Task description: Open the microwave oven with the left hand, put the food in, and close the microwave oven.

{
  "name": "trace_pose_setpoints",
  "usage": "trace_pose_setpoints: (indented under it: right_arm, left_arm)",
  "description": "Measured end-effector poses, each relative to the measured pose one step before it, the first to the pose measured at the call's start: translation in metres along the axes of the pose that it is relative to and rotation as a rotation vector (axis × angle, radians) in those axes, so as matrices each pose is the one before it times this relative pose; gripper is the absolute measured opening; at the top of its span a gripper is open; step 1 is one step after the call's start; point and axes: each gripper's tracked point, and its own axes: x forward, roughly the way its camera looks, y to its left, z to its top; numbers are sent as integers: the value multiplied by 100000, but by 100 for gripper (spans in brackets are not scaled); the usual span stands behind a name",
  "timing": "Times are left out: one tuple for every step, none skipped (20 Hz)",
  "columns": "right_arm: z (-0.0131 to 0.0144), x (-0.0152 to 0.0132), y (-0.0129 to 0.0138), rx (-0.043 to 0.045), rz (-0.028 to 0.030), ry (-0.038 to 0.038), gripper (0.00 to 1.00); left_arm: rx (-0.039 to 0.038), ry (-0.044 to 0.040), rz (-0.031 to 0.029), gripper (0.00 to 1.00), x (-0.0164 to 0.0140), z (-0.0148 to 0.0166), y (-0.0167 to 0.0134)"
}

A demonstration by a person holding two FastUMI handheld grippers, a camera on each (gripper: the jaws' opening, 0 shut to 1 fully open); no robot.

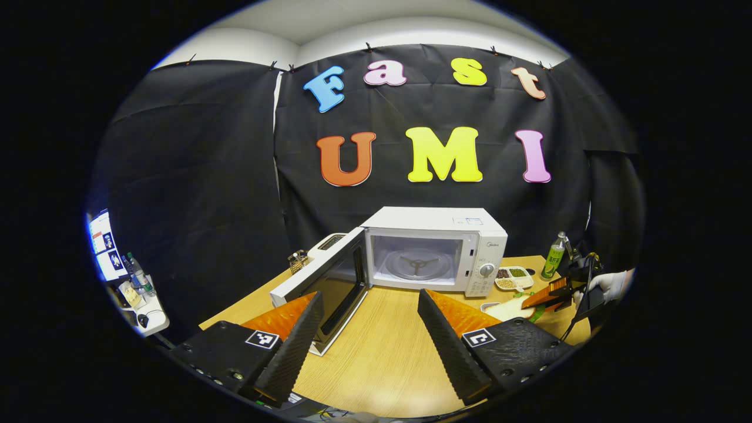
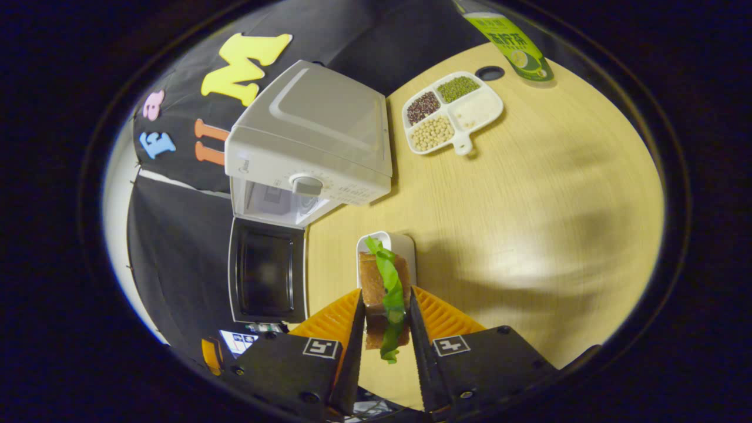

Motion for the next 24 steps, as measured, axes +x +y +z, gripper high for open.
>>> trace_pose_setpoints:
  right_arm:
    - [42,-245,147,-470,519,-138,34]
    - [-38,-65,172,-643,164,294,42]
    - [-76,-50,141,-931,-180,-14,40]
    - [54,16,187,-1048,-313,-234,30]
    - [-55,-132,384,-1448,59,-359,29]
    - [82,-193,442,-1198,-139,-718,36]
    - [24,-310,396,-1389,-607,-1504,36]
    - [103,-500,653,-1592,-401,-1760,36]
    - [114,-314,919,-1131,162,-2264,36]
    - [138,-247,1073,-1025,294,-2118,36]
    - [54,-119,1180,-309,30,-2565,36]
    - [201,-30,1343,522,319,-2904,35]
    - [13,177,1488,763,1120,-2563,35]
    - [-10,447,1619,1417,1479,-2630,35]
    - [-52,562,1620,1849,1770,-2864,36]
    - [-83,732,1566,2142,1998,-3003,28]
    - [-148,907,1495,2788,1991,-3795,28]
    - [27,1146,1359,2650,2146,-4535,27]
    - [27,1149,1190,1562,2130,-5260,34]
    - [-91,1293,631,491,364,-3958,25]
    - [-370,1318,292,1862,-891,-4195,33]
    - [-383,1465,453,2570,108,-3580,33]
    - [-434,1499,558,2122,176,-2657,33]
    - [-749,1479,-6,401,-1335,-695,33]
  left_arm:
    - [584,-98,240,97,-213,144,-96]
    - [70,-187,64,97,-48,168,46]
    - [-171,-440,-77,97,-172,220,11]
    - [-194,-178,-25,97,121,-70,212]
    - [-104,-400,-305,97,55,66,142]
    - [-140,-338,-593,97,214,69,245]
    - [136,-292,-544,96,145,-30,247]
    - [371,-224,-745,97,173,-91,498]
    - [519,-390,-1164,97,244,-51,455]
    - [919,172,-1209,97,288,-134,428]
    - [736,47,-1284,97,252,-42,434]
    - [384,347,-2389,97,370,-133,353]
    - [415,-40,-1972,97,249,14,333]
    - [734,81,-1749,97,369,80,495]
    - [734,402,-1419,97,289,-65,608]
    - [202,103,-1713,97,206,-7,631]
    - [-192,-17,-1906,97,237,50,347]
    - [7,281,-2050,97,231,-49,455]
    - [633,-326,-1726,97,190,64,476]
    - [949,308,-1111,97,492,33,607]
    - [647,458,67,97,372,-83,755]
    - [-253,-360,-296,98,195,140,776]
    - [-658,-593,-862,97,75,276,503]
    - [-331,-191,-225,97,164,102,587]
